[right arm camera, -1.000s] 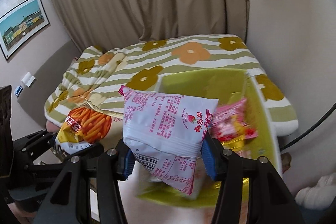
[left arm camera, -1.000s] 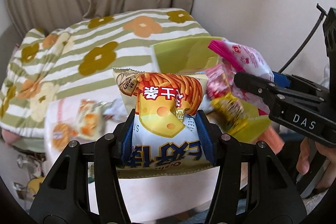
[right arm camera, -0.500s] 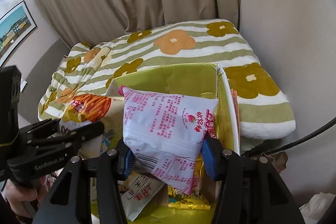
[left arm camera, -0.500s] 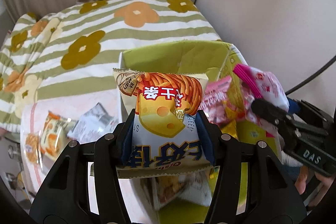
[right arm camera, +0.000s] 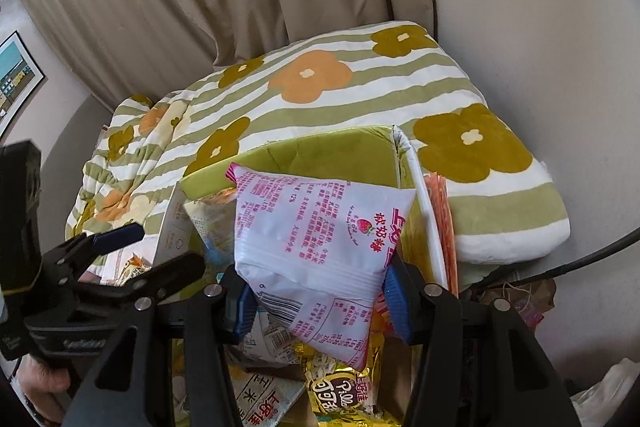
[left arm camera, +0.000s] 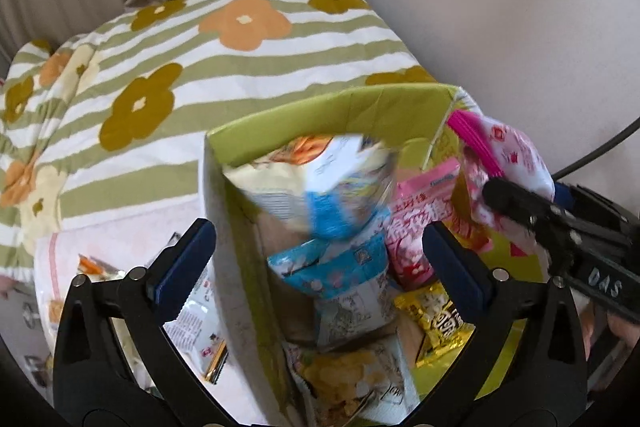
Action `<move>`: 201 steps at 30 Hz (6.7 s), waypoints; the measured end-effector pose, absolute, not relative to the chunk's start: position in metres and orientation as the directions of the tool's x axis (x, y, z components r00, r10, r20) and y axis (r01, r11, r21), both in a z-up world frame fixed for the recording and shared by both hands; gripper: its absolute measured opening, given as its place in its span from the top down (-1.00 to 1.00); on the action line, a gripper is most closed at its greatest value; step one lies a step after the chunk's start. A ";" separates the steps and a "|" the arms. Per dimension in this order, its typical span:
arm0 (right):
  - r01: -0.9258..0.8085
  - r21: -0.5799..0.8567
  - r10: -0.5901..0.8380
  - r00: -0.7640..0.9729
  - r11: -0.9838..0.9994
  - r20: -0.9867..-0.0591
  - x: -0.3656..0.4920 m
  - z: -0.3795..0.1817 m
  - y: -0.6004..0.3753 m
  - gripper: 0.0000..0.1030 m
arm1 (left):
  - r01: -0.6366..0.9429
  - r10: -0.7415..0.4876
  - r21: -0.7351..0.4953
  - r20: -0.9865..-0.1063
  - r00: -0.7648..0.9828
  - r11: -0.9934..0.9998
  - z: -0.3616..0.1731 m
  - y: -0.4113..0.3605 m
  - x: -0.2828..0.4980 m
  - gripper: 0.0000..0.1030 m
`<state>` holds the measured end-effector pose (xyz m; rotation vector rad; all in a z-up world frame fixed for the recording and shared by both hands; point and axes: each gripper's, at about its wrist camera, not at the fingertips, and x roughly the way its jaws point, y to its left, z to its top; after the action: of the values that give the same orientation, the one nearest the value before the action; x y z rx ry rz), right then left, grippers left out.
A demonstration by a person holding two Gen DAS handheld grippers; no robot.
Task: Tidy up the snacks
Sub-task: 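Open both grippers to drop the bags into the box, then move both tools back over the snacks on the table, then grasp the red-blue Sponge bag with the left gripper while the right grasps the white translucent bag, then lift both held bags and carry them toward the box, then open both grippers above the box to release the bags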
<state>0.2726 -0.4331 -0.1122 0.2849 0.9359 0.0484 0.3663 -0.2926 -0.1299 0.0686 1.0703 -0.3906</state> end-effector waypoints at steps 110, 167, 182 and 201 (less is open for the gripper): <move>-0.833 0.096 0.333 0.110 0.545 -0.937 0.257 -0.262 -0.009 -0.70 | -0.004 0.162 0.163 -0.980 0.118 0.987 -0.283 0.076 0.150 -0.55; -0.178 0.113 0.201 0.620 0.977 -0.758 0.168 -0.071 -0.210 -0.13 | 0.334 -0.306 -0.125 -0.763 0.569 0.934 -0.064 -0.038 0.229 -0.36; -0.037 0.110 0.108 0.632 0.993 -0.767 0.162 -0.071 -0.391 -0.13 | 0.397 -0.393 -0.212 -0.797 0.458 0.893 -0.098 -0.253 0.272 -0.36; -0.092 0.201 0.218 0.547 0.975 -0.808 0.174 -0.123 -0.429 -0.13 | 0.282 -0.246 -0.110 -0.824 0.511 0.953 -0.112 -0.268 0.263 -0.99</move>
<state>0.1739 -0.4291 -0.1233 0.1408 0.9759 0.1845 0.2631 -0.2677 -0.1117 0.0399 0.9846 -0.3183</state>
